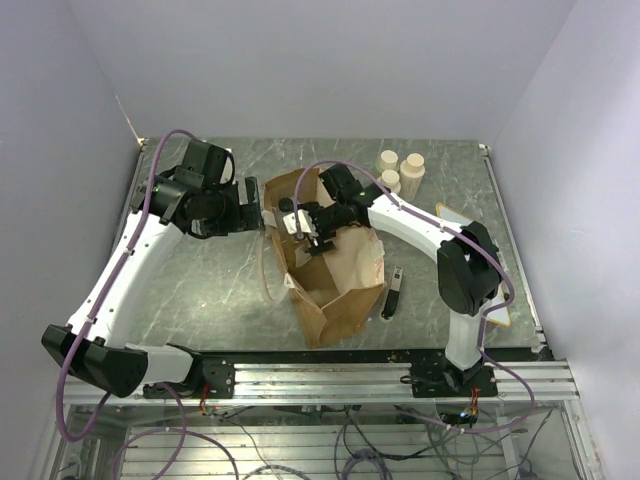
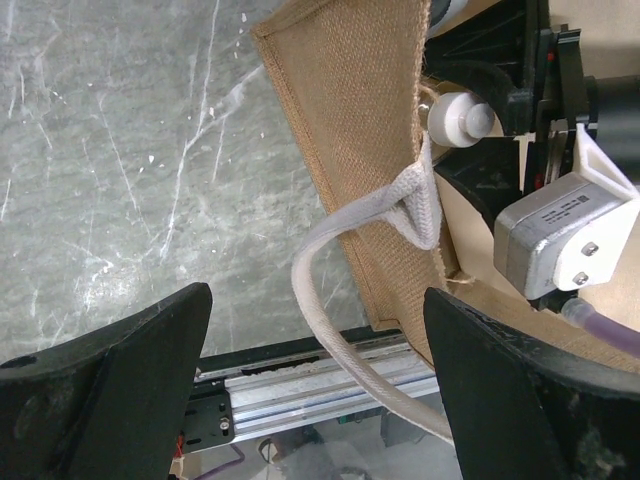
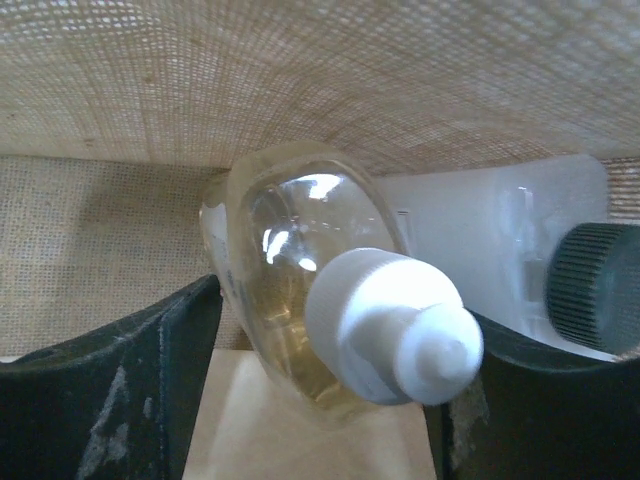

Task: Take the personal care products out of the canvas bag

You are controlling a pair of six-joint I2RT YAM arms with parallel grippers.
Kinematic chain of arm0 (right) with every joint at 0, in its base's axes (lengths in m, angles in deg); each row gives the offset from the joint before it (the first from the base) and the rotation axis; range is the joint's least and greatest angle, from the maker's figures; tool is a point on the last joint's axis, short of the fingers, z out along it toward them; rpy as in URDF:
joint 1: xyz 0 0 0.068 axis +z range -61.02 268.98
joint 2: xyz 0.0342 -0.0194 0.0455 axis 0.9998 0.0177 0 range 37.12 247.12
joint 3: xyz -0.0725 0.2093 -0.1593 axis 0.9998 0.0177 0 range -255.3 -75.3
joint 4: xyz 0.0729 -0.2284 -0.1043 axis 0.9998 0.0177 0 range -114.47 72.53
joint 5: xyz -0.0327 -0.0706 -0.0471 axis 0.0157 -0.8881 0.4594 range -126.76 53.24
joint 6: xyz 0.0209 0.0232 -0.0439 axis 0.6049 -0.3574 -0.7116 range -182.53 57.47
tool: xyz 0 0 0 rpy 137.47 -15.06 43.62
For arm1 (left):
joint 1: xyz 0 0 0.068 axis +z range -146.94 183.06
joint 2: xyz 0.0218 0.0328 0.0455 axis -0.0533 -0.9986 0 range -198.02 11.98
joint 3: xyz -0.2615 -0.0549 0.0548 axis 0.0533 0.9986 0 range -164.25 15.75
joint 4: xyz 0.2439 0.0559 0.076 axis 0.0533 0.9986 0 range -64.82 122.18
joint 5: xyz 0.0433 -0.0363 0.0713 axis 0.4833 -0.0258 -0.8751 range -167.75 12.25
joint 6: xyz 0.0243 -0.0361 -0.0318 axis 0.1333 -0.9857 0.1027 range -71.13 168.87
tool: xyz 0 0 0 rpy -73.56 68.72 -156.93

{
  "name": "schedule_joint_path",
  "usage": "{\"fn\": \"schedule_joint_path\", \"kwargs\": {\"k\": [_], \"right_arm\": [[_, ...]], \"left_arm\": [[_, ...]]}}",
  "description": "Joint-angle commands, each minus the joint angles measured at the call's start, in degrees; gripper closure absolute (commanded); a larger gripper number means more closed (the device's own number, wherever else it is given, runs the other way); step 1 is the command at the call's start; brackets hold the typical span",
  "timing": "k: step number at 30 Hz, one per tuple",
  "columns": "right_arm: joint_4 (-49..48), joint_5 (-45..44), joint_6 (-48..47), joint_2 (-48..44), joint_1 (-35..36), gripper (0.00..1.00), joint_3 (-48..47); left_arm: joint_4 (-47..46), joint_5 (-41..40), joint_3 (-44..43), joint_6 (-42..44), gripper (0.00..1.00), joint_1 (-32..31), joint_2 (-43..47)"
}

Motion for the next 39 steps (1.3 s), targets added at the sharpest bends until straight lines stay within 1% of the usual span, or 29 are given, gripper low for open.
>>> {"fn": "schedule_joint_path", "kwargs": {"k": [1,2,3,4,5,8,13,18,22,25,26,27,32,36,39], "right_arm": [[2.7,0.3,-0.4,3.6,1.5,0.2,0.8],[2.6,0.4,-0.3,3.9,1.7,0.16,0.8],[2.5,0.6,-0.3,4.1,1.9,0.15,0.8],[2.3,1.0,-0.1,4.3,2.0,0.15,0.7],[2.0,1.5,0.3,4.3,2.1,0.18,0.7],[1.5,2.9,0.0,4.3,2.2,0.33,0.7],[0.6,4.1,1.0,3.0,2.2,0.46,1.6],[-0.2,5.1,3.4,0.9,2.2,0.64,2.7],[-5.5,5.2,8.3,-2.5,2.2,0.8,5.8],[-11.3,5.0,13.6,-5.5,2.2,0.93,9.2],[-13.0,4.9,15.0,-6.5,2.2,0.99,10.2],[-15.2,4.8,16.9,-8.1,2.2,1.0,11.5],[-29.1,3.4,28.5,-14.5,2.2,1.0,19.1],[-39.1,-1.8,37.4,-19.2,2.2,1.0,24.1],[-43.6,-6.0,42.7,-21.6,2.2,1.0,26.3]], "left_arm": [[0.3,-0.6,-1.4,0.7,0.02,0.7,1.3],[0.5,-0.6,-1.4,0.7,0.02,0.7,1.5],[0.6,-0.6,-1.3,0.6,0.02,0.8,1.7],[0.7,-0.6,-1.3,0.6,0.02,0.8,1.9],[0.7,-0.6,-1.2,0.4,0.02,0.8,2.2],[0.9,-0.5,-1.0,0.1,0.02,0.8,3.2],[1.1,-0.3,0.1,-0.9,0.02,0.8,5.3],[1.1,0.3,1.3,-1.9,0.02,0.8,7.4],[0.5,1.4,2.8,-2.7,0.02,0.8,8.9],[0.0,2.3,4.1,-3.4,0.02,0.8,10.0],[-0.1,2.5,4.4,-3.6,0.02,0.8,10.4],[-0.1,2.6,4.7,-3.8,0.02,0.8,10.9],[0.1,2.6,5.3,-4.1,0.02,0.8,12.2],[-0.3,3.1,5.8,-4.7,0.02,0.8,12.9],[-1.2,4.1,6.5,-5.6,0.02,0.8,13.5]]}}
